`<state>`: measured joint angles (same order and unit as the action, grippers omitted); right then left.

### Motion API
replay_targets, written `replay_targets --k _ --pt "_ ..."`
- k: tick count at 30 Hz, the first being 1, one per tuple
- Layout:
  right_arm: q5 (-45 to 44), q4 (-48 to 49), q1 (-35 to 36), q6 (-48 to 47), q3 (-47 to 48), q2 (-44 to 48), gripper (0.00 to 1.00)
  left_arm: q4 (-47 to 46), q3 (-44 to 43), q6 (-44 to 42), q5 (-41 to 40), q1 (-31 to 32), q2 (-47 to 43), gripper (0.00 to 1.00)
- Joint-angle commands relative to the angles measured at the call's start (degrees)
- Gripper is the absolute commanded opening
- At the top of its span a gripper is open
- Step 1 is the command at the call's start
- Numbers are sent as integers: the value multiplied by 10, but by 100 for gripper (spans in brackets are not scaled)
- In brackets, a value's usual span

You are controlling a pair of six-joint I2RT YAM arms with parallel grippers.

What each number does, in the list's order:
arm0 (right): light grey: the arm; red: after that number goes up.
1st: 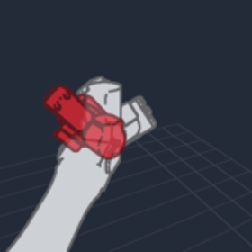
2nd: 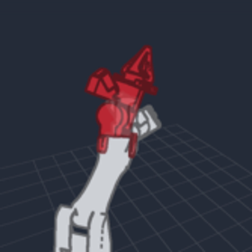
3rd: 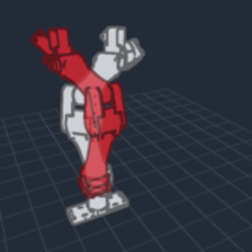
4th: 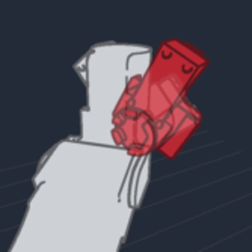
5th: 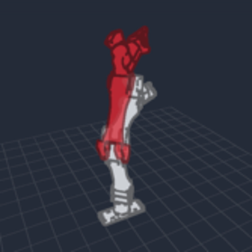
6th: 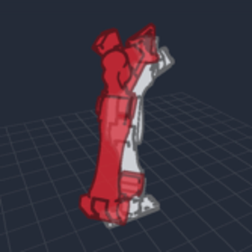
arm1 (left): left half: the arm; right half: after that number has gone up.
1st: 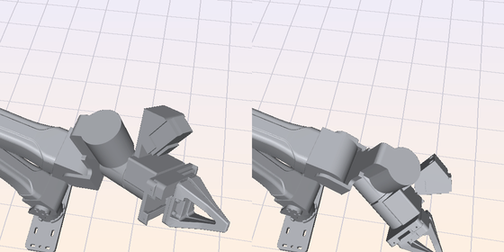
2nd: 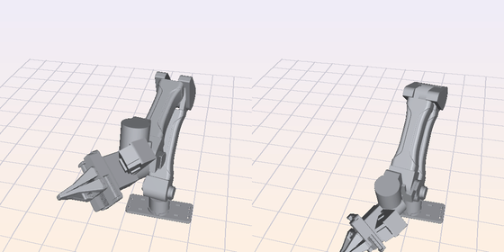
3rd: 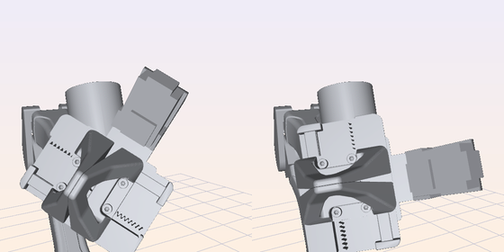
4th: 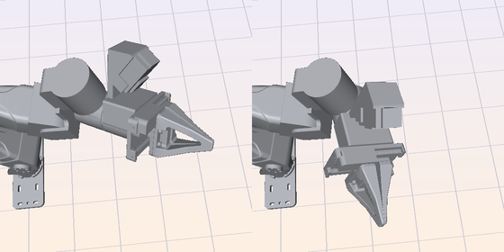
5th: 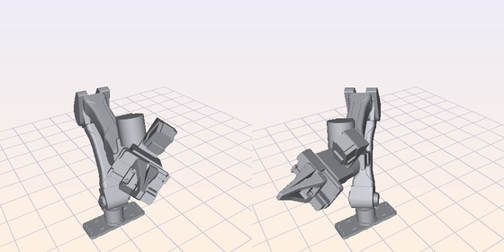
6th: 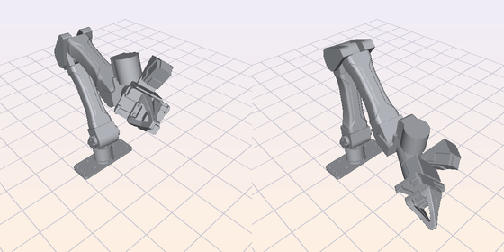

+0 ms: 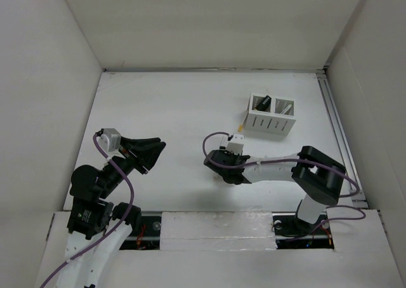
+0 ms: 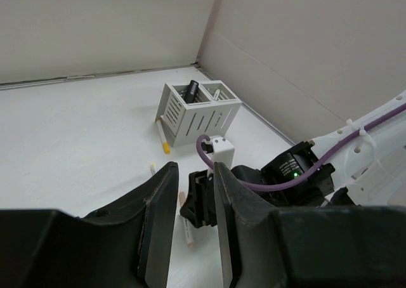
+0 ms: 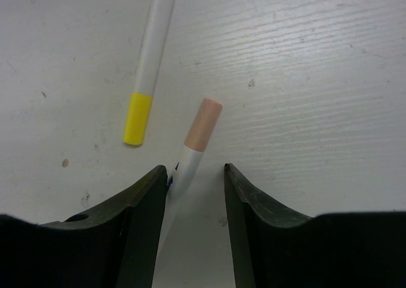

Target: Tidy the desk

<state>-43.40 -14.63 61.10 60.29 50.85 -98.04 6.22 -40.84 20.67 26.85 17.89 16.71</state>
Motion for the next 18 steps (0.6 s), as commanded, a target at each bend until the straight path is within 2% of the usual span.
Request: replay_targets --k 1,8,13,18 --pt "-9 -28 -4 18 -23 29 47 -30 1 3 14 -2 2 26" --pt "-6 -8 -29 -13 -13 31 47 -30 1 4 11 -2 1 26" --pt "33 44 -60 -26 -22 22 47 -28 1 3 9 -2 3 26" --pt "56 56 -65 -31 -33 25 41 -31 1 4 12 -2 3 26"
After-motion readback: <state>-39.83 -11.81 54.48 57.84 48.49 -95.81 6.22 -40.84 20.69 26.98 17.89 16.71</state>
